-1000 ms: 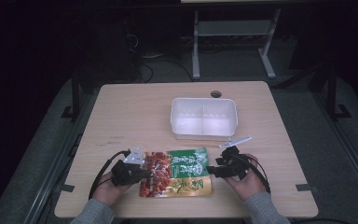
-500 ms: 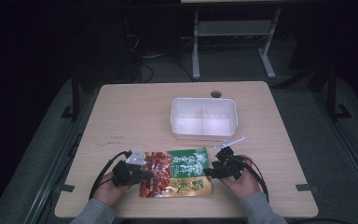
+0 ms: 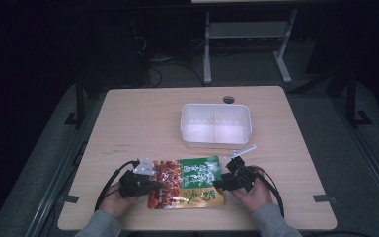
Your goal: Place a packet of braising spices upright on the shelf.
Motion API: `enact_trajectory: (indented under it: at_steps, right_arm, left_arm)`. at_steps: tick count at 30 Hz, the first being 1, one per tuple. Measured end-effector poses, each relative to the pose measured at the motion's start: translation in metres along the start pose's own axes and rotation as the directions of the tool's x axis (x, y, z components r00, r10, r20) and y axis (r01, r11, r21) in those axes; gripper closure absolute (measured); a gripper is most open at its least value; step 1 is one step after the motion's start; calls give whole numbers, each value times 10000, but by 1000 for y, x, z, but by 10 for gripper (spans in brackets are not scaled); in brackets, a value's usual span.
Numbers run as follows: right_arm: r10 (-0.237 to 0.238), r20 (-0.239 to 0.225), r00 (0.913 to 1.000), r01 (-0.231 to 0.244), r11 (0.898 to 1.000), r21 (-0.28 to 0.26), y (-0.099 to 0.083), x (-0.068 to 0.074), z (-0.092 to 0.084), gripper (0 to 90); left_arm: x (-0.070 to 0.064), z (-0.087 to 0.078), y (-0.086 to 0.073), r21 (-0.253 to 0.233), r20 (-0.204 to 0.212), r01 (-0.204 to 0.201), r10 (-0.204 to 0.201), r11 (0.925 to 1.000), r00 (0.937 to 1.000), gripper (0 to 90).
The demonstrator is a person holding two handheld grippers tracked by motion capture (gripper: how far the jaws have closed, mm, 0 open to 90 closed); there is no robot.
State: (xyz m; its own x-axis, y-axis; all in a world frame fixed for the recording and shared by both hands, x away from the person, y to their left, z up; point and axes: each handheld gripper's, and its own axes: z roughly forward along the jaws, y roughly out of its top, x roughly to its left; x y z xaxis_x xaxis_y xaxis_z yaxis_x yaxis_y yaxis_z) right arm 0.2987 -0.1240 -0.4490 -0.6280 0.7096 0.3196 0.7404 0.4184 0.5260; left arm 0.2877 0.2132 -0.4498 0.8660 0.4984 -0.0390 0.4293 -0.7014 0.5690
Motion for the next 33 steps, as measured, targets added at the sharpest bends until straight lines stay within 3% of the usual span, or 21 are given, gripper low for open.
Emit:
enact_trajectory:
  at_steps: [10, 11, 16, 22, 33]
  right_arm:
    - [22, -193, 9998, -22, 10000, -1, 0, 1, 1, 552]
    - [99, -429, 9990, -101, 9999, -34, 0, 1, 1, 565]
    - [179, -748, 9970, -186, 9998, -81, 3, 3, 4, 600]
    - [40, -731, 9973, -34, 10000, 72, 9, 10, 14, 656]
    - [292, -861, 9959, -282, 9995, 132, 10, 8, 20, 756]
  left_arm:
    - [0, 0, 0, -10, -14, -2, 2, 10000, 10000, 897]
    - [0, 0, 0, -13, -15, 0, 0, 10000, 10000, 896]
    - [0, 0, 0, -15, -22, -11, 11, 10000, 10000, 895]
    - [-1, 0, -1, -52, -23, -14, 14, 10000, 10000, 887]
    - [-1, 1, 0, -98, -42, -46, 45, 9999, 10000, 861]
